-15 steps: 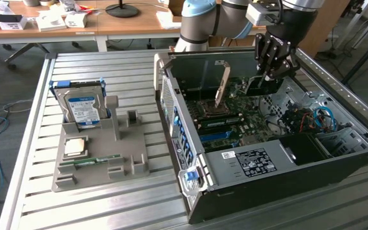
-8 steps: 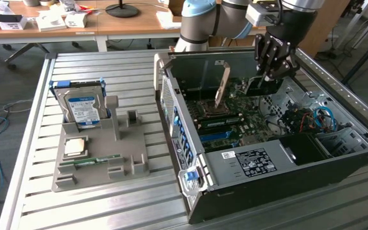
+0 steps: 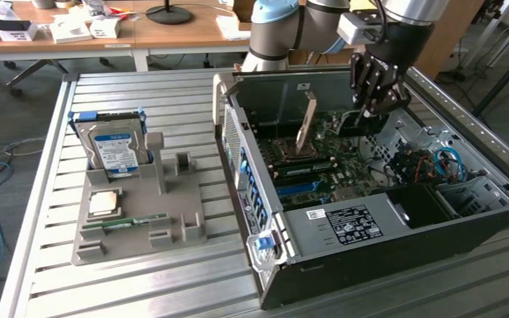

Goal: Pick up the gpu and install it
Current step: 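Insert the gpu into the slot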

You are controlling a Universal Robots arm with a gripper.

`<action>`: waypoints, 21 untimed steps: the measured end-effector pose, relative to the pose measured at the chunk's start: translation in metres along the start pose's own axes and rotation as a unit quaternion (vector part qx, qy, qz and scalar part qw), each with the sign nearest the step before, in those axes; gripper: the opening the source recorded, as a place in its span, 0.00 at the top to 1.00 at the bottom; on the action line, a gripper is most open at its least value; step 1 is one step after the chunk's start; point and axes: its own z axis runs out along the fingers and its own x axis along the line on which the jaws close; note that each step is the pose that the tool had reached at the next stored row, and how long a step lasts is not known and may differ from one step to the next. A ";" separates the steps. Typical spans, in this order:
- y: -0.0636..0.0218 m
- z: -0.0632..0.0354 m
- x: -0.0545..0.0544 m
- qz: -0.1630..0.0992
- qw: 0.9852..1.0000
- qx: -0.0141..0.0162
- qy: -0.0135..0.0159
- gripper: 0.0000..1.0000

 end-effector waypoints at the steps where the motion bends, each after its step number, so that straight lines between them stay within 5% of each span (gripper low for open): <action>1: 0.0000 0.0018 0.000 0.000 1.000 0.000 0.000 0.74; 15: 0.0003 0.0255 0.000 0.000 1.000 0.000 0.000 0.74; 21: 0.0003 0.0276 0.000 0.000 1.000 0.000 0.000 0.74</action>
